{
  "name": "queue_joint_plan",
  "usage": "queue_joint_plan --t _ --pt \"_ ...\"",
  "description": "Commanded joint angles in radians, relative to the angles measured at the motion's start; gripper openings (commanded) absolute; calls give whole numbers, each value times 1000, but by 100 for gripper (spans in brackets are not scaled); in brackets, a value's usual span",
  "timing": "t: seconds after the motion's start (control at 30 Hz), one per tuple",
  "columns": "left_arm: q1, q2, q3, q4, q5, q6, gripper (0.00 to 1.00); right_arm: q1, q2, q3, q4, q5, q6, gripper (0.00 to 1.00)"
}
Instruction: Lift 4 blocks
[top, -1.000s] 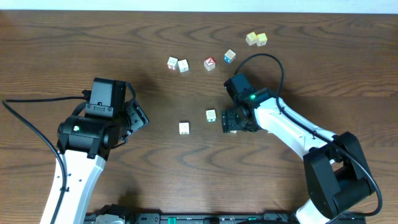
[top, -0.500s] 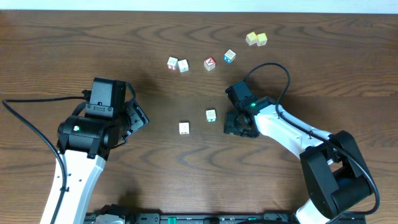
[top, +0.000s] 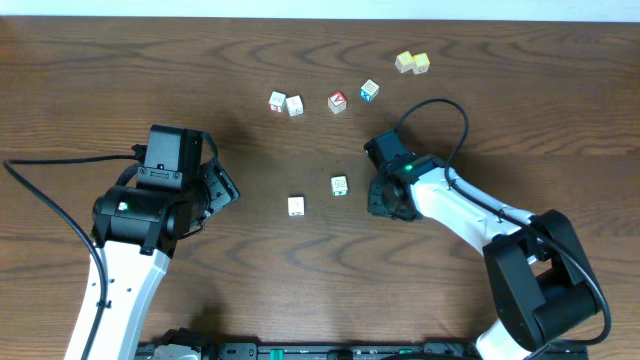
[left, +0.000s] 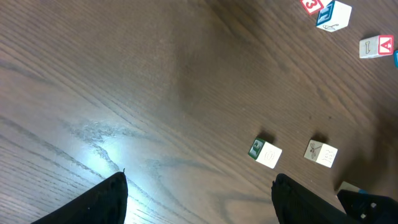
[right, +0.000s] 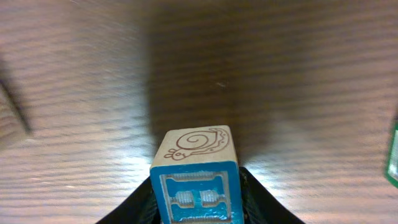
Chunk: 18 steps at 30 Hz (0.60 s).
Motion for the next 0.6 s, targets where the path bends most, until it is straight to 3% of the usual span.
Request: queue_joint_plan --t 0.0,0.27,0.57 --pt "5 -5 15 -3 -3 -1 75 -40 2 2 -27 21 -65 33" --pt "5 -5 15 -3 -3 -1 75 -123 2 2 -124 -20 -201 35" --pt "5 -5 15 -3 -3 -1 75 -138 2 4 -121 -21 -232 37"
